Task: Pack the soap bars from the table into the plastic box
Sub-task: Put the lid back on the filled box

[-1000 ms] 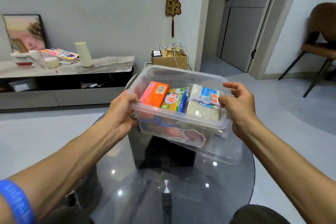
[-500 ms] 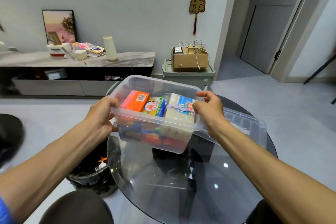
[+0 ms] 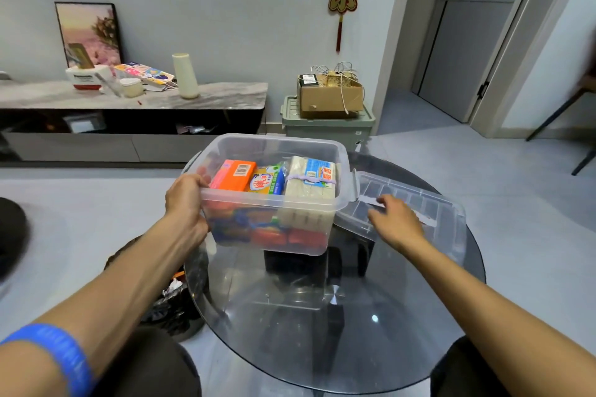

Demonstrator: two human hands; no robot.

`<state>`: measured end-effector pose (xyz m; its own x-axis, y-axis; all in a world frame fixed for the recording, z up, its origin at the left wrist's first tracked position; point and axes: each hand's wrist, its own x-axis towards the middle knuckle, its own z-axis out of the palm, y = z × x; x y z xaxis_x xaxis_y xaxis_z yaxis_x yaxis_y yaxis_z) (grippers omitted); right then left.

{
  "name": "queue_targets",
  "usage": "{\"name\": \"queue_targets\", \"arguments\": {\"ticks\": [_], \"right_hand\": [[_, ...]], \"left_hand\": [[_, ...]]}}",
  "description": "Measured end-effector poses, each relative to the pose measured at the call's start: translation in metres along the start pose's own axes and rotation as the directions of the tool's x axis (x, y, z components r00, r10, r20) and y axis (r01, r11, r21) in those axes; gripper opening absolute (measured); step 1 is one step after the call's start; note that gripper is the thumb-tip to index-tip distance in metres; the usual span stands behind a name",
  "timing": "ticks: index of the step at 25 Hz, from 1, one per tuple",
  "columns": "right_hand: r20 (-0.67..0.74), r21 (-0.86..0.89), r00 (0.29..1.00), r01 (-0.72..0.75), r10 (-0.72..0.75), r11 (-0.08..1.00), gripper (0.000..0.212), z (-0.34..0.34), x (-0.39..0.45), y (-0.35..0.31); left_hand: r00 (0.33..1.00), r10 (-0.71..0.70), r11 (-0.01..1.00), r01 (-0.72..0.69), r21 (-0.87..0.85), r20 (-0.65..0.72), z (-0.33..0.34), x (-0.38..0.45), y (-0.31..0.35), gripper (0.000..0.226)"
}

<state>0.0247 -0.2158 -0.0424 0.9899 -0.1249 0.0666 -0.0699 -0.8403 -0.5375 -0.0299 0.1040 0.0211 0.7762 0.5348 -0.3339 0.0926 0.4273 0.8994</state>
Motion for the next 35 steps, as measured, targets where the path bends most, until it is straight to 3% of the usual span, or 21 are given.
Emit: {"name": "queue_targets", "arguments": {"ticks": [2, 4, 9, 12, 15, 20, 23, 26, 28, 31, 33, 35], "right_hand": [[0.144, -0.384, 0.973, 0.225, -0.183, 0.896, 0.035, 0.007, -0.006, 0.020], [0.154, -0.465, 0.935, 0.355, -0.320, 0.811, 0.021, 0.009, -0.007, 0.018], [0.044, -0.584, 0.940, 0.299, -0.338, 0.755, 0.023, 0.008, -0.012, 0.025], [-0.169, -0.399, 0.948, 0.183, -0.268, 0.898, 0.016, -0.031, 0.005, 0.027], [-0.240, -0.219, 0.905, 0.301, -0.351, 0.928, 0.013, -0.082, 0.024, 0.005], [-0.035, -0.256, 0.737, 0.646, -0.675, 0.719, 0.023, -0.099, 0.007, -0.067], [0.139, -0.356, 0.682, 0.711, -0.718, 0.607, 0.025, -0.083, -0.009, -0.096], [0.244, -0.366, 0.640, 0.756, -0.728, 0.543, 0.026, -0.068, -0.021, -0.112], [0.250, -0.362, 0.621, 0.771, -0.742, 0.524, 0.027, -0.060, -0.024, -0.118], [0.264, -0.354, 0.596, 0.791, -0.759, 0.498, 0.025, -0.052, -0.020, -0.123], [0.268, -0.202, 0.590, 0.807, -0.762, 0.555, 0.024, -0.054, -0.012, -0.117], [0.206, -0.028, 0.645, 0.756, -0.736, 0.654, 0.026, -0.061, -0.002, -0.099]], "left_hand": [[1.000, 0.018, 1.000, -0.018, 0.000, -0.008, 0.003, -0.003, 0.000, 0.037], [0.999, 0.032, 0.999, -0.032, 0.003, 0.014, 0.003, -0.008, 0.001, 0.035], [0.999, 0.036, 0.998, -0.038, 0.056, 0.037, -0.003, -0.007, -0.001, 0.027], [0.998, 0.055, 0.996, -0.055, 0.072, 0.001, 0.003, -0.007, -0.004, 0.020], [0.995, 0.085, 0.996, -0.087, 0.033, 0.055, 0.015, -0.020, -0.014, 0.029], [0.970, -0.046, 0.999, 0.049, -0.007, 0.240, 0.051, -0.040, -0.024, 0.059], [0.947, -0.067, 0.998, 0.065, 0.016, 0.314, 0.063, -0.038, -0.024, 0.059], [0.961, 0.000, 0.993, -0.033, 0.114, 0.276, 0.063, -0.029, -0.021, 0.050], [0.971, 0.025, 0.977, -0.074, 0.198, 0.237, 0.061, -0.023, -0.021, 0.049], [0.974, 0.079, 0.966, -0.127, 0.224, 0.213, 0.061, -0.018, -0.025, 0.023], [0.976, 0.114, 0.961, -0.156, 0.229, 0.186, 0.062, -0.012, -0.025, 0.019], [0.977, 0.128, 0.949, -0.170, 0.265, 0.169, 0.060, -0.005, -0.023, 0.017]]}}
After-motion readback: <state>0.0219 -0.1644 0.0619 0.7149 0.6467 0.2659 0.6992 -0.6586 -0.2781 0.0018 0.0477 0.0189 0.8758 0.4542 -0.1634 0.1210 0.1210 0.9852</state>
